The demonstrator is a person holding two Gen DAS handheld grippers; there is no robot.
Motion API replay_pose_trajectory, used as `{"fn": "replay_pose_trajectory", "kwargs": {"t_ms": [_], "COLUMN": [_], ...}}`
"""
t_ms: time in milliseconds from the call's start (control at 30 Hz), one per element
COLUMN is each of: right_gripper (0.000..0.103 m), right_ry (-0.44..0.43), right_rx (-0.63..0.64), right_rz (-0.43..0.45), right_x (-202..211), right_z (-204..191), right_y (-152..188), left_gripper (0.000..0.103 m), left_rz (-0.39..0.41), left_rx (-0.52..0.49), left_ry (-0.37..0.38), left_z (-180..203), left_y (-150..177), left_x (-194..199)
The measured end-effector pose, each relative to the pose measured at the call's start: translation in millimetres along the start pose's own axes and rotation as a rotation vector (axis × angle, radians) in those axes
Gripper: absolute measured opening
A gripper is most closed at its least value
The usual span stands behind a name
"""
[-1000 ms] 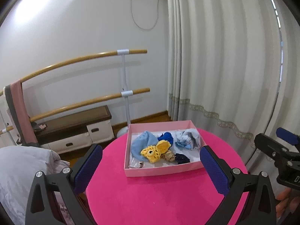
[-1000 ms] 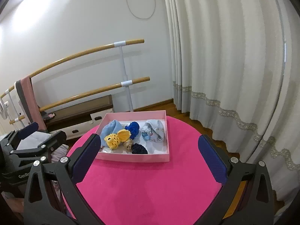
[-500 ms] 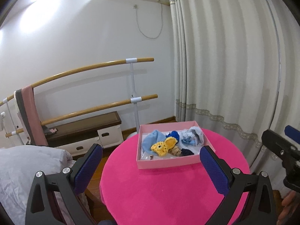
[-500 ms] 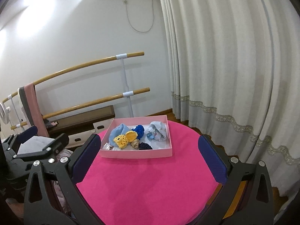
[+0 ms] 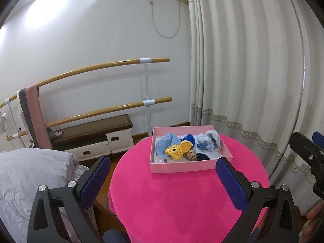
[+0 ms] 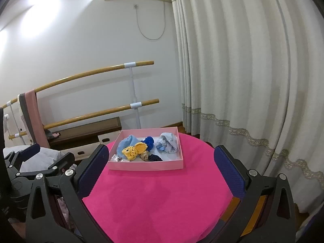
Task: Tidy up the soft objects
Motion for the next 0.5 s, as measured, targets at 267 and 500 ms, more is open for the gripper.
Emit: {"fn": "replay_pose_trajectory", "kwargs": {"t_ms": [267,500], "right_gripper": [0.103,0.103], "right_ry": [0.004,0.002], "right_rx": [0.003,0.012], "right_rz": [0.0,0.002], "right_x": [-1.8,-0.3], "right_z": [-1.0,-1.0], "right_y": [-0.1,1.3], "left_gripper": [0.103,0.103], "left_rz": [0.013,0.014], "left_rx": [0.012,0.026], "left_ry": [0.017,0.031], "left_z": [0.1,0.2], "left_y": [0.4,0.8], "left_x": [1.6,2.0]}}
Point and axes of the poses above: each gripper's, at about its wrist camera, not at the fingertips, and x roughly against the way its jaws point, z to its right, y to its underside, the point moved 10 cm from there along -x, roughly the way its jaws point, and after that the axes turned 15 degrees about y, right-handed, at the moved point
